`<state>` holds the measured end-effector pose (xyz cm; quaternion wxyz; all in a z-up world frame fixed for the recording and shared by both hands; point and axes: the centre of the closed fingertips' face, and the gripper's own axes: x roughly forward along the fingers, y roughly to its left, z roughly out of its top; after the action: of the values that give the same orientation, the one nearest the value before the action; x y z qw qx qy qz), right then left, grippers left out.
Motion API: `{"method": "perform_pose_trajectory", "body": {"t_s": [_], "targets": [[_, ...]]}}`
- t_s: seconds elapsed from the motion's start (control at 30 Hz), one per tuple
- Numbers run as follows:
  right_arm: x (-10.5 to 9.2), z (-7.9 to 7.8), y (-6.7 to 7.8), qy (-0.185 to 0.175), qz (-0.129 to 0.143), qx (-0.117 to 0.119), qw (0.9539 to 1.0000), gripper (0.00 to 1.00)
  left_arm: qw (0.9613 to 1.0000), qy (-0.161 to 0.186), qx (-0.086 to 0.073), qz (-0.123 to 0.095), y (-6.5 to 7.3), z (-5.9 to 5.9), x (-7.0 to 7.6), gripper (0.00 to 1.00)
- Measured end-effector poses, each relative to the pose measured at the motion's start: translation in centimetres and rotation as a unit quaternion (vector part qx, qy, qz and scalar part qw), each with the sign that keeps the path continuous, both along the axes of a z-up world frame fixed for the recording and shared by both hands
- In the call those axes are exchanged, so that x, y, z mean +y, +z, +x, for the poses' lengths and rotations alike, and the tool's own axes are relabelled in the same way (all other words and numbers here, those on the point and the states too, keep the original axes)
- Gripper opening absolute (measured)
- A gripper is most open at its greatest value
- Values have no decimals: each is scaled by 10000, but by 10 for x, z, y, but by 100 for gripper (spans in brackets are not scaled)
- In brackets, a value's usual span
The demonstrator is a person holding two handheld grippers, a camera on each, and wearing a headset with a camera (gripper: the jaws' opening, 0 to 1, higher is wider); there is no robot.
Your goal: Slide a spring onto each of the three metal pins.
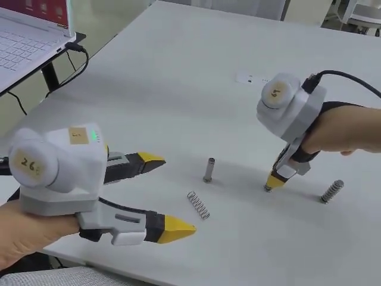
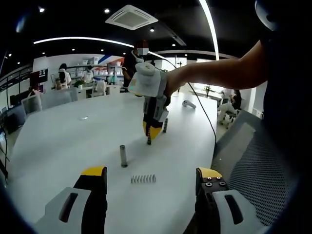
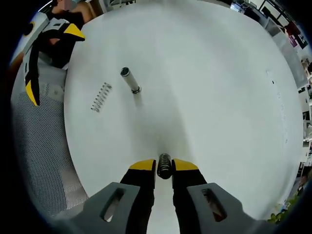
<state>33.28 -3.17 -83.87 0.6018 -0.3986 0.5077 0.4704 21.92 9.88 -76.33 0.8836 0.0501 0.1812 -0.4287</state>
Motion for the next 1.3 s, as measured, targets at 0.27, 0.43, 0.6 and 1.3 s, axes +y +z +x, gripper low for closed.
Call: {"method": "perform_pose_trajectory", "body": {"t_s": [0.27,0.43,0.6,1.3], "targets": [[-1,0,4,-56,130,-73,9999,18,10000,3,18,14,-1,-2,1,70],[-7,1,7,-144,186,-125,9996,20,10000,10,-1,-6,0,-2,0,70],[-13,-1,10,-224,259,-152,9993,21,10000,0,8,0,-1,-2,0,70],[-24,-36,14,-402,480,-129,9980,21,10000,-59,40,32,-4,-1,-2,70]]}}
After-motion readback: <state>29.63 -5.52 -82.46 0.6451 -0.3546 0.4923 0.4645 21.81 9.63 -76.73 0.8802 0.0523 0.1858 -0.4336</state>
